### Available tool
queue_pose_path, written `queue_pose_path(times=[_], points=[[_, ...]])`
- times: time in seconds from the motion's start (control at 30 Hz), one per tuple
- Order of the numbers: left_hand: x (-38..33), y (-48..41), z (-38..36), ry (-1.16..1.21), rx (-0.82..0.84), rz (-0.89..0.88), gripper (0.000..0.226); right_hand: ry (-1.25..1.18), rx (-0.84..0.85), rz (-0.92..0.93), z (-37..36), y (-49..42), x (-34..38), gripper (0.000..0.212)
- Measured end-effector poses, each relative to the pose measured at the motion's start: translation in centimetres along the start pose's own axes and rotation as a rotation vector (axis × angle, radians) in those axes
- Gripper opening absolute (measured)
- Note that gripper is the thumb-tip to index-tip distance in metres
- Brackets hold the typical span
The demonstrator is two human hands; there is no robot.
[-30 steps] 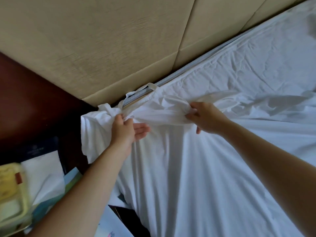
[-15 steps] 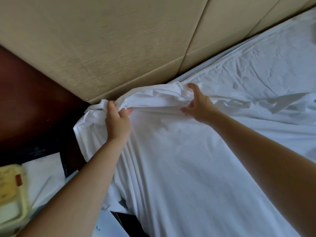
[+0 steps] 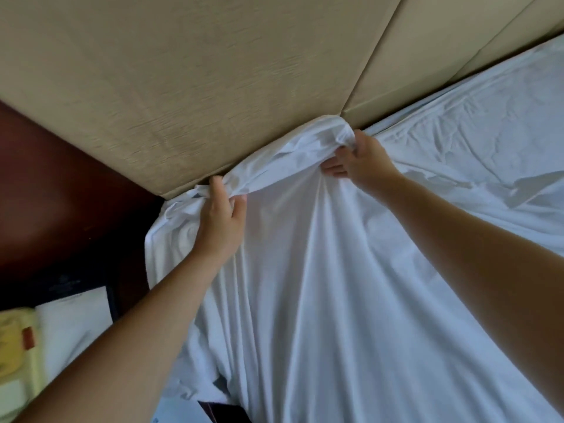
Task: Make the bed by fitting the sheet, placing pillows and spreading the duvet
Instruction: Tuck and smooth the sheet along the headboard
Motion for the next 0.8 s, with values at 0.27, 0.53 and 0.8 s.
queue_pose_path(times=[0.27, 0.53, 0.8], points=[[1.0, 1.2, -2.9, -0.32, 0.088, 0.043, 0.056, 0.281, 0.025, -0.089, -1.2, -1.3, -1.9, 0.028], [2.7, -1.0, -4.1, -0.389, 0.232, 0.21, 0.053, 0.26, 0.261, -0.287, -4.6, -2.9, -3.6, 0.059], [-2.3, 0.9, -3.0, -0.844, -0.03, -0.358, 0.067, 0.628, 0.357, -0.221, -6.0, -4.9, -4.1, 0.038]])
Point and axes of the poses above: each hand's wrist, its own y-axis away from the middle knuckle, its own z-axis out of the back of the hand, x = y × z, the point moved 8 cm from there along -y, towards the middle knuckle, and after that the axes turned 14 degrees about -y, right-handed, at the moved point
